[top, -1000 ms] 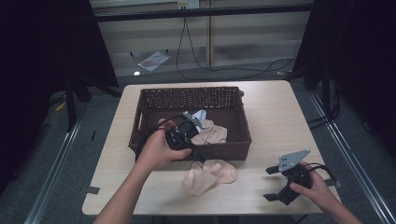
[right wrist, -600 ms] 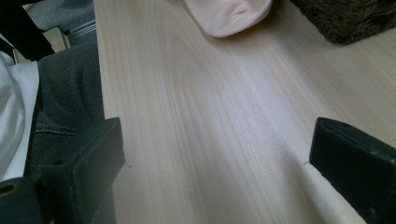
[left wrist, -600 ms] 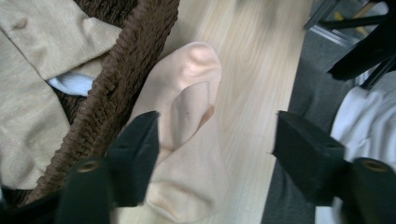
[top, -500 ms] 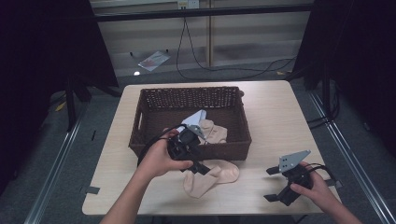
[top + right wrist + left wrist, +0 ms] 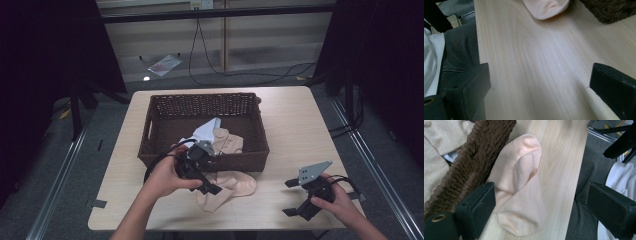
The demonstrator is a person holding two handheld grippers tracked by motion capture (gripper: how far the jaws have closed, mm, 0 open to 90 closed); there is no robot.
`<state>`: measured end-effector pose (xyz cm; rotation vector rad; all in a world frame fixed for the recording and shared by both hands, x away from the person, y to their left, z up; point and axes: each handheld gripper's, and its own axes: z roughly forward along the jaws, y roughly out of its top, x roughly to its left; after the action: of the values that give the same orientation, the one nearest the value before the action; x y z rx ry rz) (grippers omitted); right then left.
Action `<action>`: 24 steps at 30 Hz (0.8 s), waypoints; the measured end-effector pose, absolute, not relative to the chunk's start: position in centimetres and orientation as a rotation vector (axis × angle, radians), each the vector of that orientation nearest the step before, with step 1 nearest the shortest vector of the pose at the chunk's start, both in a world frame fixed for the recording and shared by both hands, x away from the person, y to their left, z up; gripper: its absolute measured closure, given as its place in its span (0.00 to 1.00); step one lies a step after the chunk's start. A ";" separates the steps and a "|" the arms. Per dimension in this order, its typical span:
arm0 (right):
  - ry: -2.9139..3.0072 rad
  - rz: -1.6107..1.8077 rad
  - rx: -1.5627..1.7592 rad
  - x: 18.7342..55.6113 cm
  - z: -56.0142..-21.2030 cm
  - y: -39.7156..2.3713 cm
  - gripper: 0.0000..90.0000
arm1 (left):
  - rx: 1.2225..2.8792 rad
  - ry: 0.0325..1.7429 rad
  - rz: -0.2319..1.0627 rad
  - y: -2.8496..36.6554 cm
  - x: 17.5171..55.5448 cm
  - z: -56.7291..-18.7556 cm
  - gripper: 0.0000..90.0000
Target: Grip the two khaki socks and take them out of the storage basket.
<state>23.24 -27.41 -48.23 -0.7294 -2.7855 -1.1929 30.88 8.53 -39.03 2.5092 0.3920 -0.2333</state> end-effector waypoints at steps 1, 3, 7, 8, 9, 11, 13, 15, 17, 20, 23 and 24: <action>-2.787 -1.195 -0.727 23.3 -48.2 -27.4 0.03 | 2.510 0.391 -0.230 8.6 30.9 -39.1 0.09; -2.786 -1.195 -0.727 23.3 -48.2 -27.4 0.03 | 2.501 0.394 -0.227 8.9 30.7 -39.3 0.08; -2.785 -1.194 -0.729 23.2 -48.2 -27.4 0.03 | 2.484 0.403 -0.226 9.4 30.5 -39.6 0.06; -2.789 -1.192 -0.732 23.2 -48.2 -27.4 0.03 | 2.496 0.389 -0.228 9.6 30.5 -39.6 0.06; -2.789 -1.192 -0.732 23.2 -48.2 -27.4 0.03 | 2.494 0.389 -0.220 9.7 30.5 -39.8 0.06; -2.789 -1.191 -0.732 23.2 -48.2 -27.4 0.03 | 2.482 0.395 -0.223 10.1 30.3 -40.1 0.05; -2.789 -1.192 -0.731 23.2 -48.2 -27.4 0.03 | 2.487 0.379 -0.232 10.4 30.4 -40.3 0.04; -2.791 -1.191 -0.726 23.2 -48.2 -27.4 0.03 | 2.483 0.382 -0.232 10.6 30.3 -40.4 0.04; -2.790 -1.190 -0.732 23.2 -48.2 -27.4 0.03 | 2.479 0.372 -0.231 10.9 30.3 -40.5 0.04; -2.792 -1.190 -0.724 23.3 -48.2 -27.4 0.03 | 2.478 0.378 -0.223 11.3 30.2 -40.8 0.04; -2.792 -1.191 -0.726 23.2 -48.2 -27.4 0.03 | 2.479 0.372 -0.222 11.7 30.2 -41.1 0.04; -2.792 -1.191 -0.725 23.2 -48.2 -27.4 0.03 | 2.475 0.381 -0.224 11.8 30.1 -41.2 0.04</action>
<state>23.23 -27.40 -48.18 -0.7248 -2.7922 -1.1914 30.13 11.82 -41.23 2.4750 0.3815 -0.2243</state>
